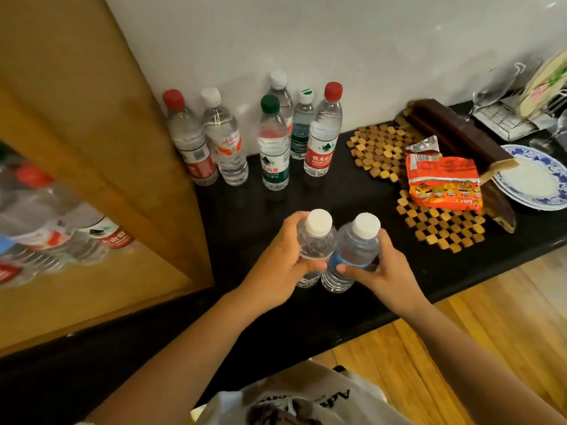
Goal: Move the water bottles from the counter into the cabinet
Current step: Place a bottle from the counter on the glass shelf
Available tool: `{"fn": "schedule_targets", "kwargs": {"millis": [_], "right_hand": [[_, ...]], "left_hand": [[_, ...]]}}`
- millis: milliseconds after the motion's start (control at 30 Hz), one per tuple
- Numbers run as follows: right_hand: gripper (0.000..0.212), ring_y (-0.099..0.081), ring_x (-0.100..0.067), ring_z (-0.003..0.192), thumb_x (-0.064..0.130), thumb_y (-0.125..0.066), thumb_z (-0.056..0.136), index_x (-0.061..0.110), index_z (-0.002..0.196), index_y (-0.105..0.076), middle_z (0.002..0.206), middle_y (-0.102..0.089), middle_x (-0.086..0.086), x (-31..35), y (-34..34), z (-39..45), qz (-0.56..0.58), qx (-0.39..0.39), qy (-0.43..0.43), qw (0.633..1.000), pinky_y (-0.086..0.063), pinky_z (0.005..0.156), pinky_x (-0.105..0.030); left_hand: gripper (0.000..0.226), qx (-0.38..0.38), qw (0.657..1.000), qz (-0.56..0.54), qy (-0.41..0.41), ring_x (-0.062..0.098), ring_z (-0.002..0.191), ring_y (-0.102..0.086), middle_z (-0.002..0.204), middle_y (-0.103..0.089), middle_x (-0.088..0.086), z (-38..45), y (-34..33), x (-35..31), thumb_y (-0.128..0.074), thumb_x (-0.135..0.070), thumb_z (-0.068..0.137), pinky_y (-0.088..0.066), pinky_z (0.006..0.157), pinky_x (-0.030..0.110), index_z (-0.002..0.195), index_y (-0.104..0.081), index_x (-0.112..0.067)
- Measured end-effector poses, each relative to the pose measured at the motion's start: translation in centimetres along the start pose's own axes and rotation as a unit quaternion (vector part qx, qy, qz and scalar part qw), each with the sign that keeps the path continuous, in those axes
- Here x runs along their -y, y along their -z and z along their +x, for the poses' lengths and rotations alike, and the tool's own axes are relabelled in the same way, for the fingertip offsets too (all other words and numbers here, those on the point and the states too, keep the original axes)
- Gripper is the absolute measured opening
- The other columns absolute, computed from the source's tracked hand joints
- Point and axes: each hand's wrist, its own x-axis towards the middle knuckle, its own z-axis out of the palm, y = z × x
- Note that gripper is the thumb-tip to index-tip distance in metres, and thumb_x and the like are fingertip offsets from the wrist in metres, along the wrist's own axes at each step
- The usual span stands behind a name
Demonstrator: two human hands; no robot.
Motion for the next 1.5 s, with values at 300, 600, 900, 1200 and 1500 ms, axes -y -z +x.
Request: {"fn": "schedule_targets", "kwargs": {"millis": [300,600,900,1200,1500], "right_hand": [[0.069,-0.049,0.019,0.107,0.024,-0.078,0.067,0.053,0.113,-0.036,0.108,-0.054,0.031,5.2,-9.8,-4.4,0.001,0.078,0.026,0.997,-0.046,0.077,-0.004],[0.063,-0.051,0.018,0.103,0.032,-0.078,0.065,0.049,0.111,-0.039,0.107,-0.055,0.03,11.3,-20.7,-4.9,0.019,0.165,0.067,0.984,-0.043,0.079,0.0],[0.067,-0.049,0.025,0.093,0.031,-0.078,0.069,0.031,0.124,-0.038,0.102,-0.051,0.031,17.5,-27.3,-0.3,0.046,0.009,0.127,0.991,-0.042,0.073,0.001],[0.07,-0.052,-0.012,0.109,0.018,-0.076,0.073,0.016,0.132,-0.038,0.113,-0.051,0.012,19.9,-29.4,7.2,0.065,-0.067,0.079,0.992,-0.042,0.085,-0.017],[0.07,-0.037,-0.017,0.126,0.015,-0.075,0.074,0.01,0.134,-0.039,0.136,-0.039,-0.008,19.0,-30.9,9.2,0.06,-0.1,0.07,0.991,-0.03,0.099,-0.021]], "left_hand": [[0.077,0.001,0.998,-0.019,0.056,-0.009,0.125,-0.03,0.135,-0.033,-0.02,-12.1,6.5,4.6,-0.067,-0.019,0.083,-0.026,0.096,0.003,0.13,-0.014,-0.049],[0.069,-0.126,0.987,-0.049,0.087,-0.019,0.117,-0.035,0.127,-0.037,-0.031,-21.3,14.0,9.4,-0.068,-0.021,0.081,-0.026,0.101,0.002,0.117,-0.021,-0.057],[0.072,-0.265,0.957,-0.061,0.097,-0.011,0.118,-0.039,0.125,-0.044,-0.023,-27.1,21.1,13.6,-0.067,-0.015,0.08,-0.03,0.098,0.009,0.134,-0.023,-0.031],[0.073,-0.238,0.962,-0.096,0.091,-0.006,0.124,-0.038,0.133,-0.042,-0.018,-27.5,21.8,14.8,-0.067,-0.016,0.081,-0.031,0.102,0.013,0.134,-0.02,-0.037],[0.076,-0.26,0.952,-0.137,0.09,-0.007,0.126,-0.036,0.136,-0.04,-0.015,-27.6,21.1,14.8,-0.069,-0.02,0.08,-0.033,0.108,0.02,0.136,-0.021,-0.034]]}}
